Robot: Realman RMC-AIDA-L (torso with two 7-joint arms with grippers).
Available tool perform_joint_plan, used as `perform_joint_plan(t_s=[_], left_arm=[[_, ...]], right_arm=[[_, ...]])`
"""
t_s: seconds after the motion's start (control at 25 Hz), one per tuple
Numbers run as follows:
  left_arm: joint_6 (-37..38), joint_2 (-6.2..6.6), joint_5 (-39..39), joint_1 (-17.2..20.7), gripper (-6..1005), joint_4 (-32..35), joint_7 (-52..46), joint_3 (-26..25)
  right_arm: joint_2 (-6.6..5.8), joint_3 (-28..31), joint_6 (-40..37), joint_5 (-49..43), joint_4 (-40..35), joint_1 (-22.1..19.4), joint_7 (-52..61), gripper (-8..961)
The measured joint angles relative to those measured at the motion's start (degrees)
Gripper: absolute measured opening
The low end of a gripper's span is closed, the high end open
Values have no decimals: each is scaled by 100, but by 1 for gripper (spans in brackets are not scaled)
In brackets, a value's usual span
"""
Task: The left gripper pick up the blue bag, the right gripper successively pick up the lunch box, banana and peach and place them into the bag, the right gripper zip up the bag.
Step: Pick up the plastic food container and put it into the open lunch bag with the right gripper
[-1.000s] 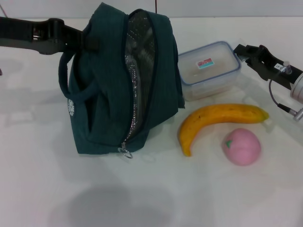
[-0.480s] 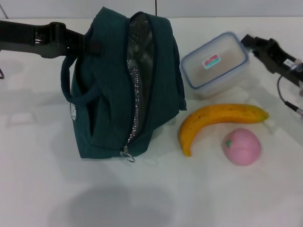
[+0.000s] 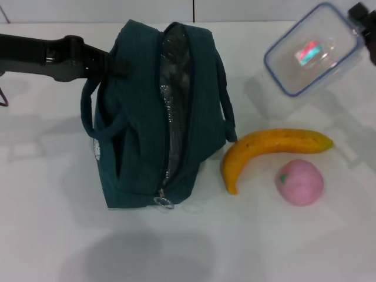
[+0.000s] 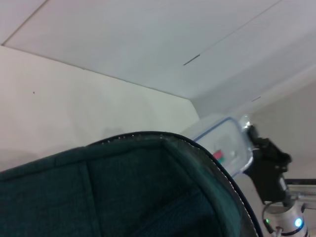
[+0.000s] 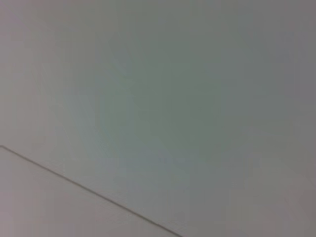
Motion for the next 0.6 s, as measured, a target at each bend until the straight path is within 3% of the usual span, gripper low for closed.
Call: perform_joint_plan(t_s=[0.28,0.6], left_arm=[[0,-16,0,6,39,-16,3,0],[-7,-27,-1,8,39,-18,-9,0]], right_arm=[[-17,8,-546,183,-60,-92,380,99],[58,-34,-1070,295,-516,231,1007,108]])
